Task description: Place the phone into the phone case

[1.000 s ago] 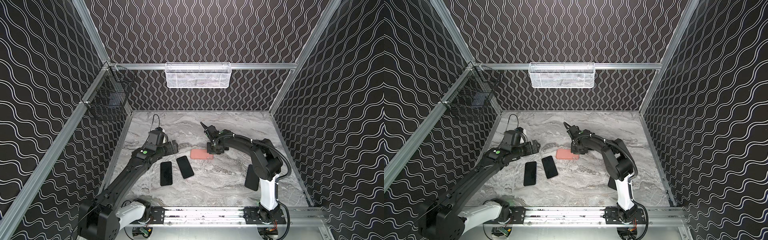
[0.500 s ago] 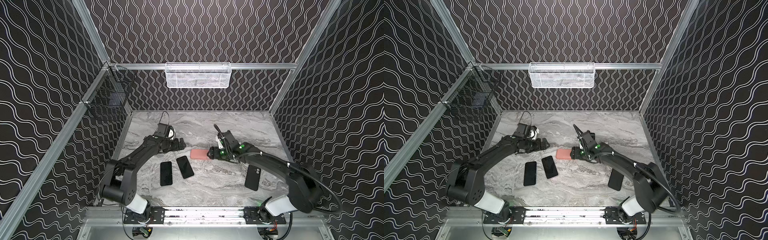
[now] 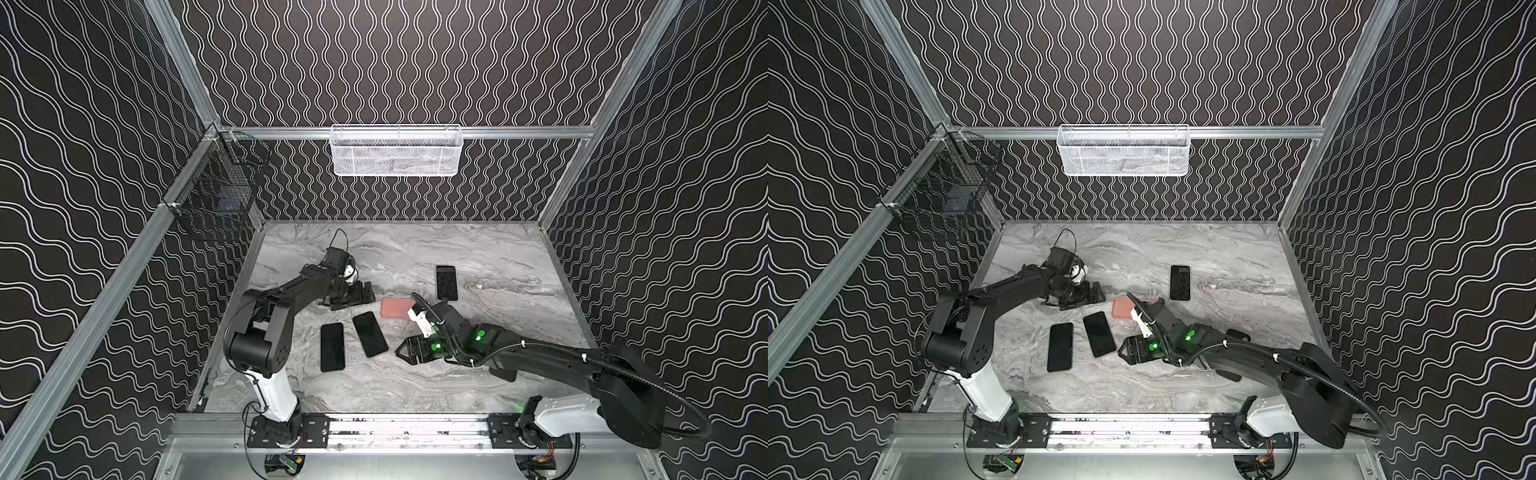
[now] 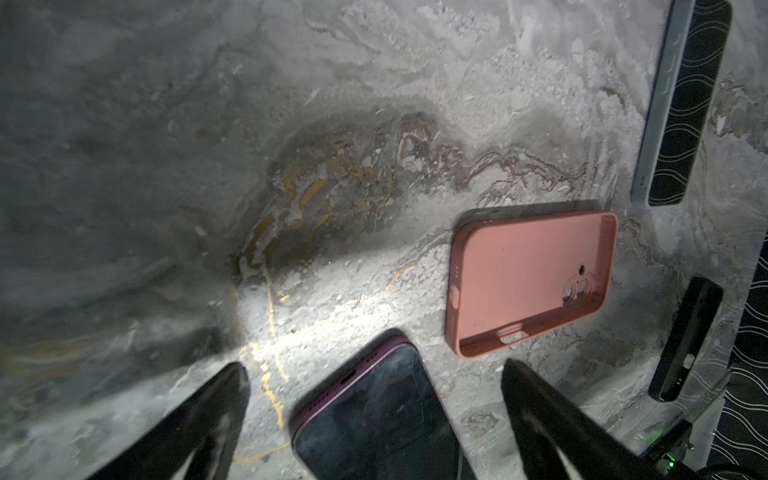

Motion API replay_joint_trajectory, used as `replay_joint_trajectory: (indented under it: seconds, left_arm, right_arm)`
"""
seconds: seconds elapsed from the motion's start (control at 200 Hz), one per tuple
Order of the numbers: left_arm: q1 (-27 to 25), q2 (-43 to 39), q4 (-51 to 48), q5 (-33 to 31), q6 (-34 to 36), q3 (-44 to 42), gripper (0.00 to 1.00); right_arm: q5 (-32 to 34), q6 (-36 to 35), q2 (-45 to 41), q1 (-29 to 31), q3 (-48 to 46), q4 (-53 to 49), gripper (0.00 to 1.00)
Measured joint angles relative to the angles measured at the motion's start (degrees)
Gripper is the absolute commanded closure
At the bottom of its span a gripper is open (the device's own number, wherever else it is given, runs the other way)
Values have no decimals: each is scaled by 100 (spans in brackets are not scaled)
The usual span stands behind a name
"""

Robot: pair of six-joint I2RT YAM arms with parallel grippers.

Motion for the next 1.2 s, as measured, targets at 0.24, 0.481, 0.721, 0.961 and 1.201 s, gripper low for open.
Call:
replay_joint_trajectory:
  seconds: [0.24, 0.481, 0.721, 0.961, 1.201]
  left_arm:
    - [-61, 238, 170, 225, -2, 66, 2]
    - [-144, 319, 341, 304, 0, 76, 7]
    - [-557, 144, 459, 269, 2, -188, 9]
    - [-660, -144, 680, 186, -11, -621, 10]
    - [-664, -400, 579, 57, -17, -852, 10]
  right_arm:
    - [-188, 162, 566, 302, 59, 452, 23]
    - [-459, 350, 931, 514, 63, 938, 23]
    - [-658, 385, 1252, 538, 118, 1226, 22]
    - [-741, 385, 1508, 531, 197, 1469, 22]
    - [-737, 428, 1558, 531, 197, 1572, 22]
